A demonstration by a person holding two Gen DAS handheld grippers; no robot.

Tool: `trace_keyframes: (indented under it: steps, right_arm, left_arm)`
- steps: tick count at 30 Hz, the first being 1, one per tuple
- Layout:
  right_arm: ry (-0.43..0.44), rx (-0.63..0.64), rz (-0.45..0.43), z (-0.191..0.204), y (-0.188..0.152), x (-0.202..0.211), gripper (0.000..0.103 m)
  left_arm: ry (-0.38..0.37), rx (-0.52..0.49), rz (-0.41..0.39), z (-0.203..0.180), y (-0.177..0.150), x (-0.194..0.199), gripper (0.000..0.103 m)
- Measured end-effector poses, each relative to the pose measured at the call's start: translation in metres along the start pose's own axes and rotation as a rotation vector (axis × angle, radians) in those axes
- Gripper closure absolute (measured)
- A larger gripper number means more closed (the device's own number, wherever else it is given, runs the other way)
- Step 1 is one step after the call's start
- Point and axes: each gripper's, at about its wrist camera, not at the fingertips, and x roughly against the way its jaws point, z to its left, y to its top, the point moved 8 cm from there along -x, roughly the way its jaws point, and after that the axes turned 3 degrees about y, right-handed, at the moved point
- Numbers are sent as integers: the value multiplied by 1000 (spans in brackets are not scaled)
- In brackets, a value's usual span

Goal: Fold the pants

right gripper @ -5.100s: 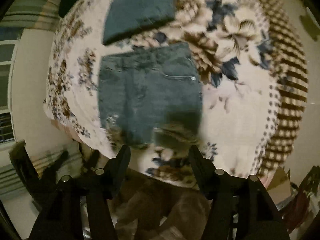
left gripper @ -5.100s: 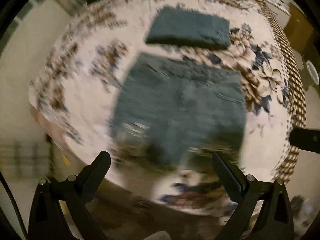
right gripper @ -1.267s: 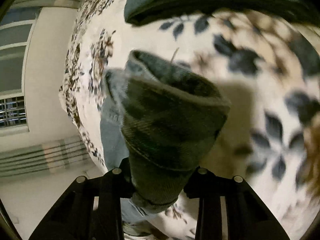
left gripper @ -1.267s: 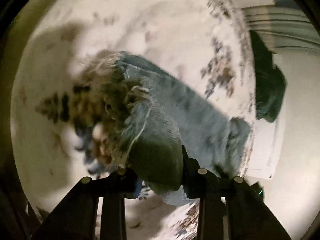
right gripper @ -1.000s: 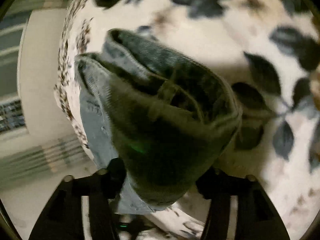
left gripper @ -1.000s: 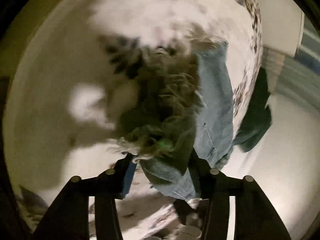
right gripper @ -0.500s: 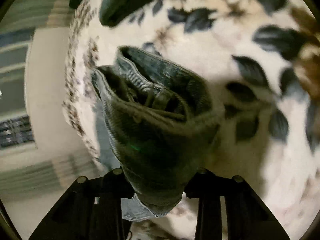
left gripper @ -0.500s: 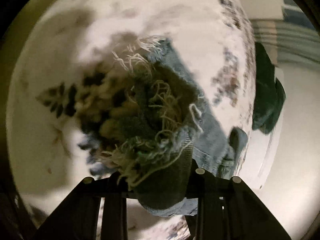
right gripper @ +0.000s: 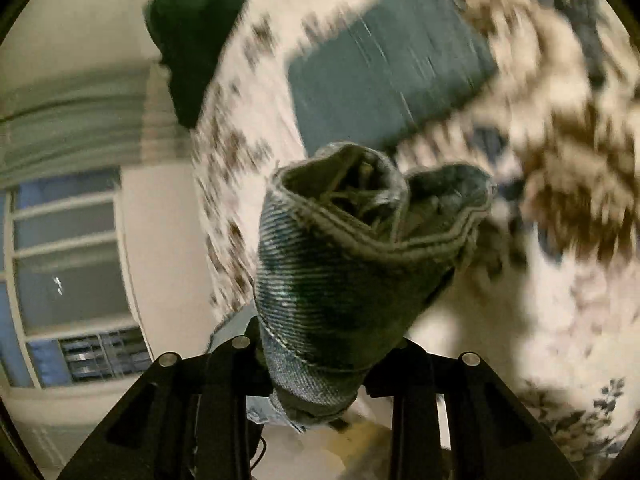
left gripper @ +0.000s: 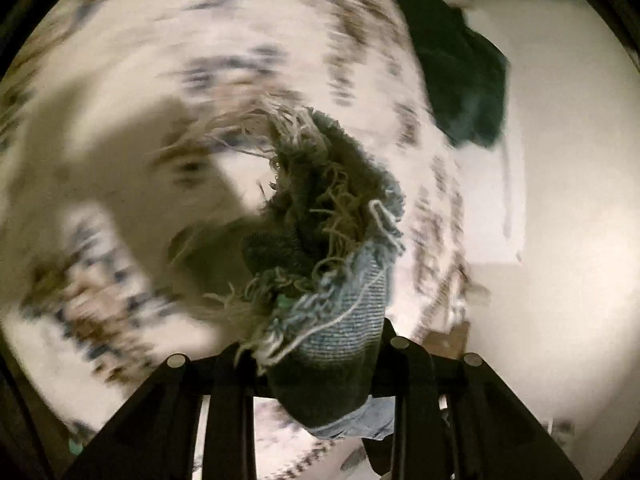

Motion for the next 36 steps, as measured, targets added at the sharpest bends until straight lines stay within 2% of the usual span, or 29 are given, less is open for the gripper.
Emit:
trace_keyframes:
  steps: [5, 8, 10, 13, 15, 16, 17, 18, 19, 20, 23, 27, 28, 29, 30, 31, 32, 33, 34, 35, 36]
  right_arm:
    - [50, 15, -185, 61, 83, 37, 71]
    - [68, 41, -295, 90, 143, 41, 71]
    - [79, 30, -337, 86, 166, 39, 71]
    - [80, -12, -401, 51, 195, 26, 71]
    - [51, -53, -425, -1, 203, 0, 71]
    - [36, -97, -428, -35, 194, -12, 71]
    - [42, -133, -413, -56, 189, -25, 71]
    - [9, -184, -385, -87, 181, -45, 71]
    - [8, -205, -389, -104, 175, -53, 71]
    - [45, -218, -411, -116, 169, -57, 71]
    - [95, -231, -457, -120, 166, -58, 71]
    - [48, -212, -422, -112, 170, -59, 66]
    - [31, -206, -399, -111, 168, -60, 59]
    - [20, -202, -380, -107, 174, -63, 47]
    - [-18, -184, -352, -100, 174, -61, 39]
    - [-84, -154, -338, -94, 174, -58, 15]
    - [-183, -84, -338, -80, 172, -51, 4]
    - [-360, 46, -358, -60, 167, -40, 4]
    - [-441, 113, -365, -49, 162, -36, 4]
    - [-546, 205, -372, -33, 156, -33, 4]
    - [-683, 303, -376, -18, 148, -33, 4]
  left_arm:
    - [-100, -167, 63, -124, 52, -55, 79]
    - [-156, -250, 99, -178, 80, -98, 79]
    - [-185, -296, 137, -197, 98, -140, 79]
    - [-171, -343, 198, -183, 109, -197, 79]
    - [-153, -348, 269, -154, 112, -245, 79]
    - [-127, -369, 299, -136, 111, -267, 79]
    - [-65, -384, 310, -106, 114, -290, 79]
    - [-45, -383, 324, -92, 111, -297, 79]
    - [5, -395, 334, -67, 112, -312, 79]
    - [27, -398, 339, -51, 113, -320, 79]
    - [2, -445, 343, -42, 109, -321, 79]
    - [20, -494, 350, -46, 108, -314, 74]
    - [44, -509, 351, -47, 107, -310, 73]
    - [64, -531, 351, -51, 102, -302, 72]
    - [99, -563, 349, -53, 100, -292, 67]
    - [149, -608, 330, -54, 98, -279, 56]
    - [183, -650, 307, -55, 97, -272, 47]
    - [234, -708, 275, -57, 94, -260, 26]
    - [272, -748, 248, -59, 93, -254, 20]
    - [311, -815, 196, -64, 91, -242, 20]
    - [350, -893, 149, -70, 89, -232, 16]
